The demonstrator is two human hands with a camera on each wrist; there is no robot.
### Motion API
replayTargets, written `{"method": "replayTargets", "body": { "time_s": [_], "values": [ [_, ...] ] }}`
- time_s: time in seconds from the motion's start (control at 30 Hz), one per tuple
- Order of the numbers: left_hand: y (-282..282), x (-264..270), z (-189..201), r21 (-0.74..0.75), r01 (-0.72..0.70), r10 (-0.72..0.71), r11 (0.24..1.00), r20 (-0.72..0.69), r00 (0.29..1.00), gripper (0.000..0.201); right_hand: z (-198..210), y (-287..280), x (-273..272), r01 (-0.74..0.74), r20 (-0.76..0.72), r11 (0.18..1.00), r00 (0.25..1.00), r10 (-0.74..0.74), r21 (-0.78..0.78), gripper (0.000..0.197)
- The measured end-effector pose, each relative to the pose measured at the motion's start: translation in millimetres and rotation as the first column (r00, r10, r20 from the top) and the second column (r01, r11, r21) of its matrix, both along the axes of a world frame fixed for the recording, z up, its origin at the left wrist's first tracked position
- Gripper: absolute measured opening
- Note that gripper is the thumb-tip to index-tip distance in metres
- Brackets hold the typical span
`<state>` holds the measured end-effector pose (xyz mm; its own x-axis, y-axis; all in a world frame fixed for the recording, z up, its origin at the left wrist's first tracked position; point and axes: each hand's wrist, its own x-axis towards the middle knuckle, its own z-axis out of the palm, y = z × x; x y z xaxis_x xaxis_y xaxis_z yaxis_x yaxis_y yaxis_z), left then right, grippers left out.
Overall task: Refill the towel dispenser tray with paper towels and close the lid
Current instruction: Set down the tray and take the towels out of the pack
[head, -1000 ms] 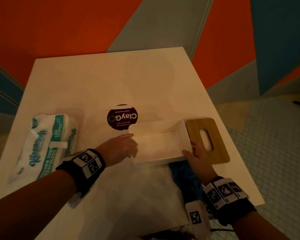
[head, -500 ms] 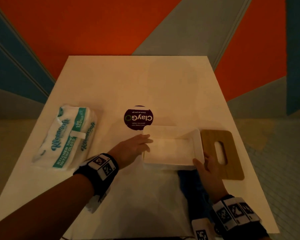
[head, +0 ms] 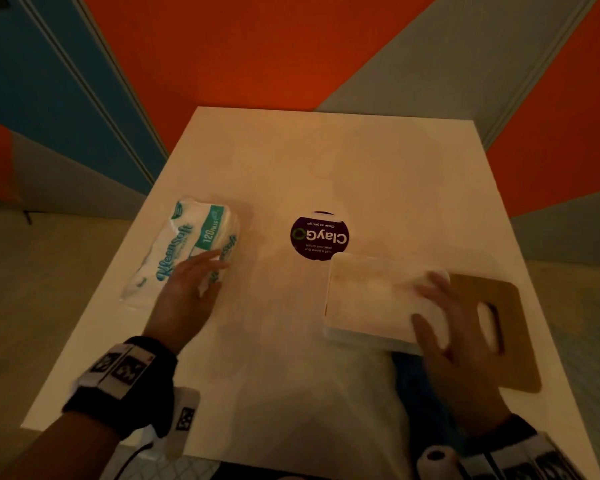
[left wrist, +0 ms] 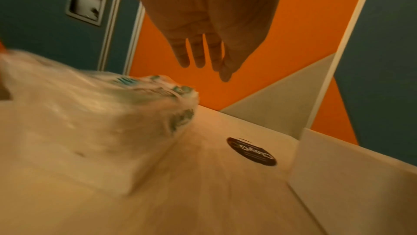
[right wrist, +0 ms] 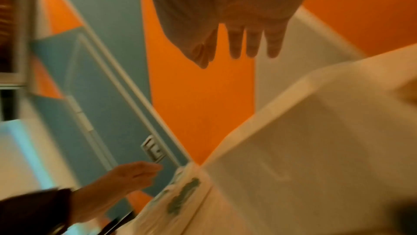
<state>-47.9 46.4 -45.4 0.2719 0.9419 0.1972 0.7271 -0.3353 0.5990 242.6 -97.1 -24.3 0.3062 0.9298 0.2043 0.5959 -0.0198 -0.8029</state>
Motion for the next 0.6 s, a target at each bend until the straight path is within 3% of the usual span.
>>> {"method": "replayTargets", "body": {
  "time_s": [0.07,0.13,0.2,0.3,0.47,0.5,0.6],
  "values": [
    [12,-17,0,-0.072,-0.077,0.070,0.994,-0.102,0.992,0.030,5,20,-27,-0.228,0.057,0.969,0.971,0.234,-0.095,0.037],
    [24,-29,-4,-0.150,-0.129,0.099,0.980,-0.194,0.976,0.033,2,45,-58,-0.426,0.033,0.876,0.895,0.444,-0.228,0.035],
    [36,-38,-12,-0.198,-0.122,0.065,0.973,-0.273,0.960,0.036,-11,73,-89,-0.494,-0.071,0.820,0.865,0.497,-0.289,0.025],
    [50,-45,-22,-0.216,-0.004,-0.073,0.976,-0.348,0.935,0.042,-29,117,-128,-0.442,-0.231,0.826,0.895,0.381,-0.351,0.027],
    [57,-52,-29,-0.283,0.142,-0.245,0.949,-0.373,0.895,0.051,-51,178,-180,-0.325,-0.433,0.718,0.901,0.036,-0.616,0.050],
    [58,-55,-32,-0.302,0.175,-0.286,0.937,-0.377,0.881,0.054,-53,185,-188,-0.309,-0.481,0.720,0.876,-0.040,-0.621,0.048],
    [59,-63,-40,-0.312,0.242,-0.354,0.919,-0.380,0.854,0.060,-55,193,-208,-0.277,-0.611,0.768,0.771,-0.180,-0.577,0.012]
  ]
}}
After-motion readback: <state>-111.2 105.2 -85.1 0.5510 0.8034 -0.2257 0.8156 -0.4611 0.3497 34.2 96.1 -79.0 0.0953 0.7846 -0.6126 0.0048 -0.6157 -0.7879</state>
